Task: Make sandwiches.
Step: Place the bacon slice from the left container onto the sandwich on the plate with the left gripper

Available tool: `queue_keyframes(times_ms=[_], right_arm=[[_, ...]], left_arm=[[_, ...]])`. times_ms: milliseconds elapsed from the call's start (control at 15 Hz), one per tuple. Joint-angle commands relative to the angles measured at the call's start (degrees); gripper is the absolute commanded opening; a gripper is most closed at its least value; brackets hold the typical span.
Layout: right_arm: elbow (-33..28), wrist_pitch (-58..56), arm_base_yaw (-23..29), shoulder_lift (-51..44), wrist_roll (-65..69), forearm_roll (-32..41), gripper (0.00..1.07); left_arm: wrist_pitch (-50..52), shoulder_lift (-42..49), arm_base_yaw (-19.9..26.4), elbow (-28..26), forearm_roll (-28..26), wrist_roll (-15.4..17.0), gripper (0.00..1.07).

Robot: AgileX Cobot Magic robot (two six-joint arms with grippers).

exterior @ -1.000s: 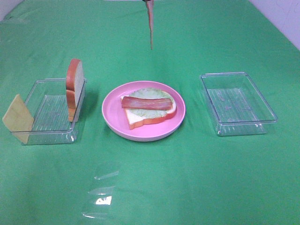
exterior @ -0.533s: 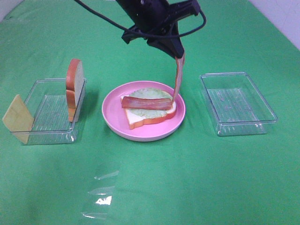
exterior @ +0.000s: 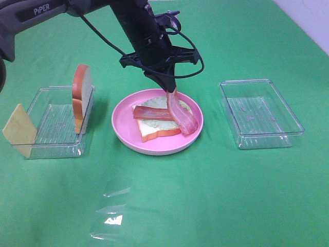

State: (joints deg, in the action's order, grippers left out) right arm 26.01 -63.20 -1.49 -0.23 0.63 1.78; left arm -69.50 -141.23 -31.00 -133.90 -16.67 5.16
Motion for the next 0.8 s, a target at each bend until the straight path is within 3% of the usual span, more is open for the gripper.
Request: queue_keyframes(times_ms=[67, 533, 667, 733, 800], right_arm=[[-0.11, 0.23, -0.06, -1.66, -0.06, -0.06, 0.98], [-0.11, 0.23, -0.06, -1.66, -0.06, -0.06, 0.98], [-0.11, 0.23, -0.06, -1.66, -0.06, -0.06, 0.98], [-0.11, 0.23, -0.06, -1.66, -0.06, -0.06, 0.98], [-0.11, 0.23, -0.06, -1.66, -0.06, -0.06, 0.98]], left_arm=[[-3.95, -0.23, 0.06, -0.23, 4.35, 1.26, 0.0], [-4.58, -1.49, 0.06, -0.23, 9.8, 1.26, 0.01], [-4.58, -1.49, 0.06, -0.23, 10.71, 1.95, 0.12], [-4.53, -1.49, 0.06, -0.23, 11.23, 2.75, 0.29], [-4.47, -1.49, 0.06, -0.23, 11.46, 3.04, 0.54]])
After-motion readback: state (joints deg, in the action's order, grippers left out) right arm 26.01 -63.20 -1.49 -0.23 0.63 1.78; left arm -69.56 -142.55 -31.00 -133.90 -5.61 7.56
